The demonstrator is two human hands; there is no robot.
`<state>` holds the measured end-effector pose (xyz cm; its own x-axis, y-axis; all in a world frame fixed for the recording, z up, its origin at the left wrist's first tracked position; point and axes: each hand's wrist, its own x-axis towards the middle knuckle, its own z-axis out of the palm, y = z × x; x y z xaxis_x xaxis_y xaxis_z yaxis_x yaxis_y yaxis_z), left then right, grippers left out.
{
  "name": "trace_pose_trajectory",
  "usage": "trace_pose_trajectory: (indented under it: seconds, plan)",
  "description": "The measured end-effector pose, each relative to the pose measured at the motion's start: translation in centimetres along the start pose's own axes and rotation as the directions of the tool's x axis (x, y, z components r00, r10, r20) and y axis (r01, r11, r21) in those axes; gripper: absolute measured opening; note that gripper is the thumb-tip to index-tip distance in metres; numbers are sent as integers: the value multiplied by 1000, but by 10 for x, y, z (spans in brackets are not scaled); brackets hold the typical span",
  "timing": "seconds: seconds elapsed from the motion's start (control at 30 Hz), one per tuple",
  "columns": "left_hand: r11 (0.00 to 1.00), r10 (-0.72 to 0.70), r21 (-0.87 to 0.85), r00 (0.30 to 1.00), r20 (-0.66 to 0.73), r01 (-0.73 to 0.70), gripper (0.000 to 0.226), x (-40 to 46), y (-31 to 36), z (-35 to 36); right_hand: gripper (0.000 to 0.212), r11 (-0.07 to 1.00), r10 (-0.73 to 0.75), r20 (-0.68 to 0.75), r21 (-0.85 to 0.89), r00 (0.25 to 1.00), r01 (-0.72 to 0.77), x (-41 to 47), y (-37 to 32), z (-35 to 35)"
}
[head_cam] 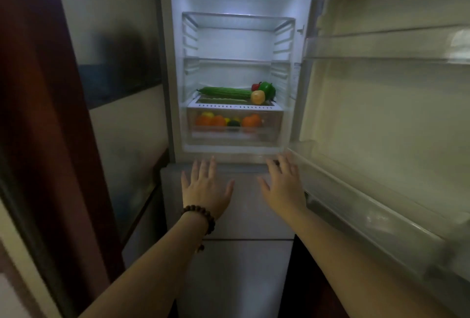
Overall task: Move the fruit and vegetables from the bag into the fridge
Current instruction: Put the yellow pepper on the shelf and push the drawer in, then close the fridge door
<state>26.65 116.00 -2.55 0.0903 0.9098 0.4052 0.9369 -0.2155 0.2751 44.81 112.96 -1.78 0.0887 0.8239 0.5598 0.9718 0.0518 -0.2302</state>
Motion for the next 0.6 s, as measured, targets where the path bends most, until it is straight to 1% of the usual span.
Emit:
trace_pose_trajectory:
  seconds: [0.1,0.2,0.3,0.43,0.5,0.6]
  plan:
    - [1000,13,-23,1000,13,-12,78,-41,16,-20,58,999,-13,19,-30,1000,14,-37,4,-38]
    - [998,55,-43,998,9,-55,78,-69,33,-36,58,997,-53,-9,-61,999,53,-66,10,-76]
    - [989,134,-66,991,-5,-135,78,-90,51,-49,56,995,-54,-89,-86,995,47,-93,20,-109]
    - [969,227,-103,974,2,-226,76,-112,76,-71,51,985,-29,-193,-170,981,-4,-127,42,-145]
    - [954,274,-131,962,19,-269,75,-124,81,-80,54,973,27,-214,-218,976,-75,-142,57,-159]
    - [942,308,-152,950,43,-298,75,-142,76,-86,70,927,234,-86,-280,968,-249,-161,74,-168]
